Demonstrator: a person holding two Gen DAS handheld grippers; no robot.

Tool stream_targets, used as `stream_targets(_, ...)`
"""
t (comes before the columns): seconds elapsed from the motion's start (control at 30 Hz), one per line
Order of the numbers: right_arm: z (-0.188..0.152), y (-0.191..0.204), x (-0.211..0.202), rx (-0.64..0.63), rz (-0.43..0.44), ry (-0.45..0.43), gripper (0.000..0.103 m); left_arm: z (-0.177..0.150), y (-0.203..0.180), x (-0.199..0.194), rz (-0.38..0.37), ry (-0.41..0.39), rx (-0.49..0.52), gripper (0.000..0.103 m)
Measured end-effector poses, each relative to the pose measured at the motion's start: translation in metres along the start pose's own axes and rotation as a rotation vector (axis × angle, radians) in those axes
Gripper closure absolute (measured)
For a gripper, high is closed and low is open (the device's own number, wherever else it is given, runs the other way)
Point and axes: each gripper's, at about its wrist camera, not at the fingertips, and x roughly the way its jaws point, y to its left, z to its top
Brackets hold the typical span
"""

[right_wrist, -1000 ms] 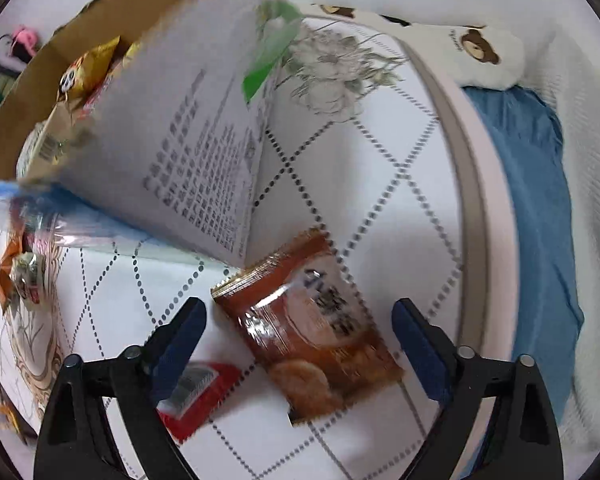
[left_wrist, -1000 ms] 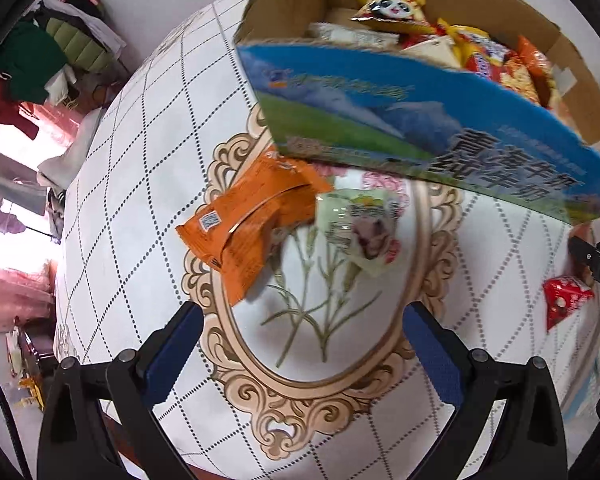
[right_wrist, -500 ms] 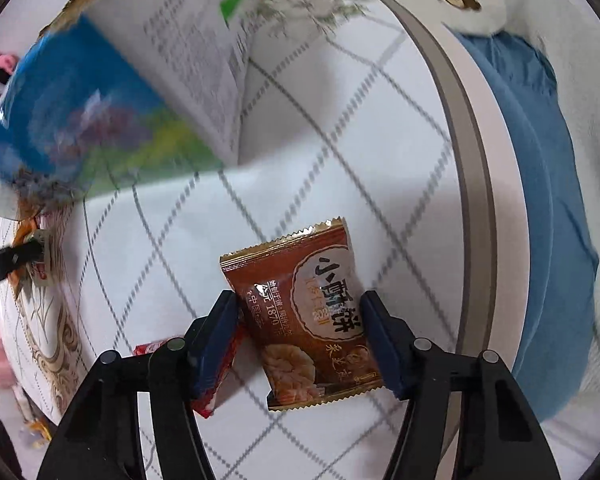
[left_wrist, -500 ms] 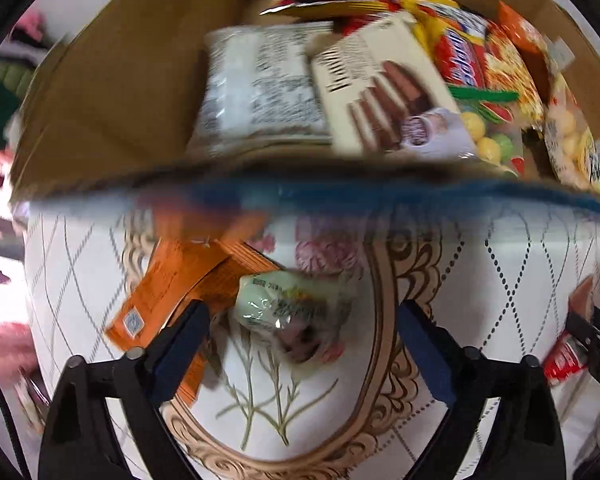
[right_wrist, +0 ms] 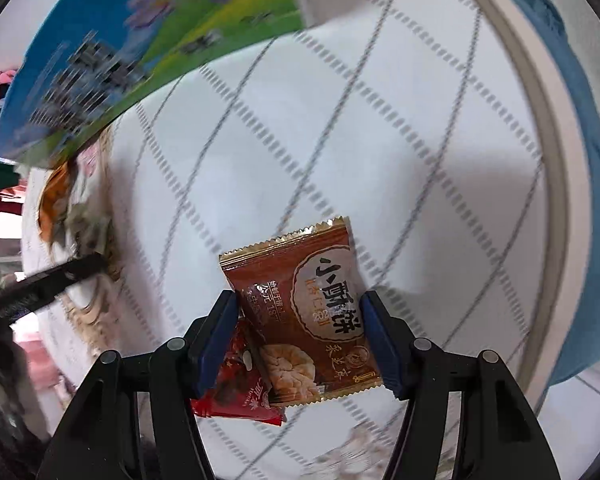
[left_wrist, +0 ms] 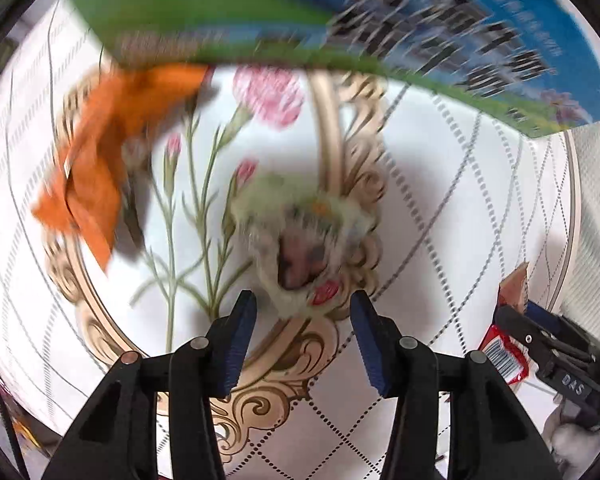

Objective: Organize snacks
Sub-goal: 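Grasp the small clear candy bag with left tool while right tool grasps the brown biscuit packet, then carry the candy bag and biscuit packet into the box and open both tools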

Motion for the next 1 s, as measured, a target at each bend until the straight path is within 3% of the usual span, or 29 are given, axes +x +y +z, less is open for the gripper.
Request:
stream_targets(0.1,-0.007,0.007,0.002,0.001,-0.017,0.002,0.036,0.001,0.011,0.002,-0.063,0.020,-0.050,0.057)
stream_targets(0.2,-0.005,0.005,0.003,0.026,0.001,0.012,0.031,0.008,0.021,-0.013,-0.107,0.006,-0.088,0.051)
stream_targets(0.23,-0.005,0.004,0.004,0.029,0.003,0.018,0.030,0.008,0.021,-0.021,-0.113,-0.015,-0.090,0.045)
stream_targets(0.27,-0.001,0.000,0.004,0.030,0.003,0.020,0.029,0.011,0.024,-0.028,-0.101,-0.033,-0.078,0.036)
stream_targets(0.37,0.016,0.001,0.008,0.016,-0.013,0.025,0.027,0.016,0.016,-0.031,0.009,-0.078,-0.002,0.026)
stream_targets(0.57,0.025,0.025,0.021,-0.035,-0.060,-0.004,0.026,0.046,0.001,0.011,0.072,0.025,0.049,0.026)
stream_targets(0.63,0.026,0.031,0.022,-0.052,-0.070,-0.027,0.033,0.049,0.001,0.016,0.079,0.012,0.045,0.026)
stream_targets(0.77,0.030,0.038,0.015,-0.026,-0.045,-0.072,0.036,0.062,0.000,0.009,0.073,-0.027,0.032,0.038)
stream_targets(0.93,0.044,0.041,0.002,0.013,0.025,-0.110,0.036,0.042,0.013,-0.006,0.060,-0.027,0.035,0.038)
stream_targets(1.0,0.053,0.041,0.004,0.030,0.046,-0.074,0.034,0.042,0.012,-0.003,0.045,-0.019,0.053,0.034)
